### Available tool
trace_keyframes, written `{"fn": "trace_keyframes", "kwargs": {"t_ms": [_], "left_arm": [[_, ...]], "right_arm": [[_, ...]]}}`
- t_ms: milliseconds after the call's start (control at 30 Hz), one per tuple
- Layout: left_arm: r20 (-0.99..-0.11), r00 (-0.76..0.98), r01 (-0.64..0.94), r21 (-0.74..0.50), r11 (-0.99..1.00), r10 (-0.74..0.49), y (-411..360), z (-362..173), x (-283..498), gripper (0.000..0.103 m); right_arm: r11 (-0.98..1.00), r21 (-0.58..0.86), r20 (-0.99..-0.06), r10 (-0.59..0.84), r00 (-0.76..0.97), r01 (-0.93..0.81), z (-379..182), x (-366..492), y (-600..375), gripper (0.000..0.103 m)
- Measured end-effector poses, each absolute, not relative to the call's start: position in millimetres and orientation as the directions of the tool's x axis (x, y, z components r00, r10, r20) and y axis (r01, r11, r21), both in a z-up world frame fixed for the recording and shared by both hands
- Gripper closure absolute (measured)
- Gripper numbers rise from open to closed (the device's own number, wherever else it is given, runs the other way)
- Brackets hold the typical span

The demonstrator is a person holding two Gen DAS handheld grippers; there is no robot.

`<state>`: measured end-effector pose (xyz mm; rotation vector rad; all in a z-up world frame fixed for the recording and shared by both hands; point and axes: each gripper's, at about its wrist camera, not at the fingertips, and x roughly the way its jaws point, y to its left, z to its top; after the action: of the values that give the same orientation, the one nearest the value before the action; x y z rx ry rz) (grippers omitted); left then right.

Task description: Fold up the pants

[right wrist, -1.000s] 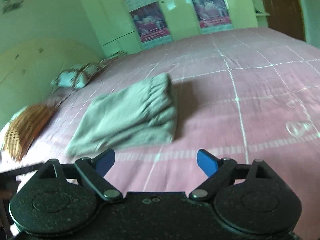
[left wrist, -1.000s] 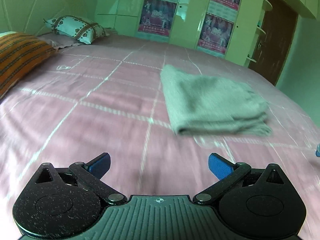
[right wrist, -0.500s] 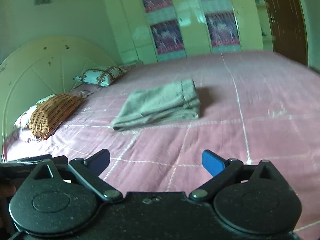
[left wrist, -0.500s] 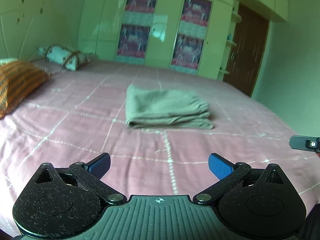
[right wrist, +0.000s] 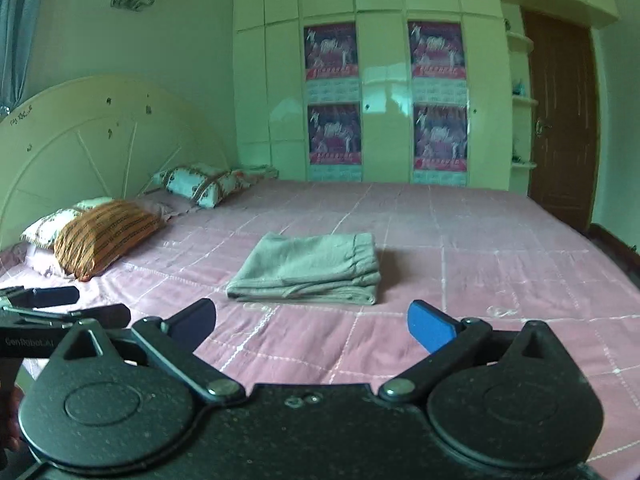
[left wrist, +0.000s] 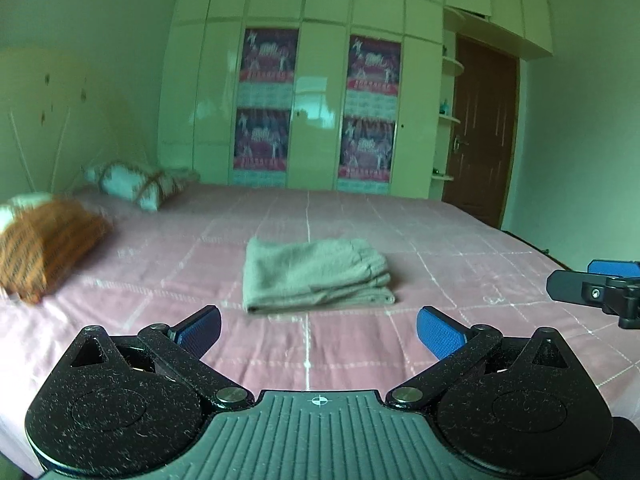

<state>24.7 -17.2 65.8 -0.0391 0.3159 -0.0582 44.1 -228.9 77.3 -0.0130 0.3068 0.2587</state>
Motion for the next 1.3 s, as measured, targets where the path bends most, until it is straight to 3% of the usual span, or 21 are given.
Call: {"fn": "trace_keyframes", "kwargs": {"t_ms": [133, 400, 1300], "left_arm": [[-0.263, 0.963, 0.052, -0.01, 0.999, -0.053, -26.5, 85.3, 2.0, 0.0], [-0.235, 0.972, 0.02, -0.048, 0.999, -0.03, -19.4, 99.7, -13.1, 0.0], [-0.248, 0.968, 0.029, -0.037, 0.999, -0.037, -24.2, 96.0, -7.7, 0.0]], "right_arm": [[0.969, 0.02, -0.253, 0.245, 0.936, -0.248, 94.9, 23.1, -232.9, 0.006], [0.971, 0.034, -0.224, 0.24, 0.945, -0.238, 102.3, 12.4, -228.6, 0.006], [0.978, 0.024, -0.2, 0.206, 0.958, -0.206, 105.7, 3.2, -228.2, 0.006]]}}
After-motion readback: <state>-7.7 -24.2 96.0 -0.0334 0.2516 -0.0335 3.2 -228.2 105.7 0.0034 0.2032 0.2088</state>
